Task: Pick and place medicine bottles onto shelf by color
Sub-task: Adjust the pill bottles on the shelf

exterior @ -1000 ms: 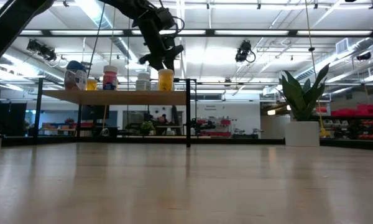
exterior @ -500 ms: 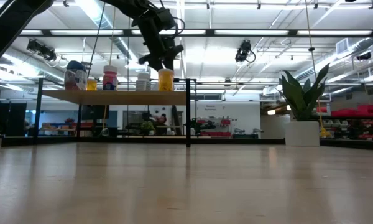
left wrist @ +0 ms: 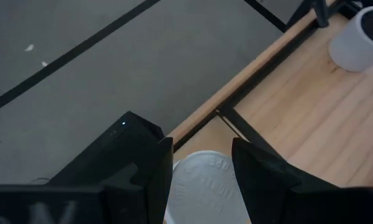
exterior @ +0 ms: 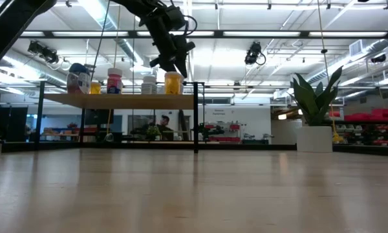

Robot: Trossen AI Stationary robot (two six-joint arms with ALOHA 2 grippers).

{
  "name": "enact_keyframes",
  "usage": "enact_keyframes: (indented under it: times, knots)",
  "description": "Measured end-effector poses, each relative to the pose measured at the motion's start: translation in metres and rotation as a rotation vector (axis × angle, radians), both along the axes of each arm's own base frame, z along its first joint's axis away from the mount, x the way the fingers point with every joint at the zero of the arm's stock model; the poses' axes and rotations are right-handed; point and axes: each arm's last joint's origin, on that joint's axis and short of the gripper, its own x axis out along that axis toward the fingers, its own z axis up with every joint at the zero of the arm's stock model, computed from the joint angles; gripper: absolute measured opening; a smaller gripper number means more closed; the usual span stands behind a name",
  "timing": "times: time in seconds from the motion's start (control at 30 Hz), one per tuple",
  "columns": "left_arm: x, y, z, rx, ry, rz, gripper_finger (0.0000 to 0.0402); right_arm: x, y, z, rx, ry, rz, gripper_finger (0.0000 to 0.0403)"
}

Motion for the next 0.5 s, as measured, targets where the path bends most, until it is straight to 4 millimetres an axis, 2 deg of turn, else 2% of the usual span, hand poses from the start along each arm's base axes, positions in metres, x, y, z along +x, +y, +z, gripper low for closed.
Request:
enact_keyframes:
  times: [0.23,0.5]
  knots:
    - [0.0009,-0.0027,0.003,0.024,0.005,-0.034,0.0172,0.0,0.0,0.0,-0.006,0.001,0.007,0.0276]
    - [-0.0068,0.005,0.0047,0.031,0.006,-0.01,0.0172,0.0,0.0,0.0,-0.005,0.001,0.006,0.0276]
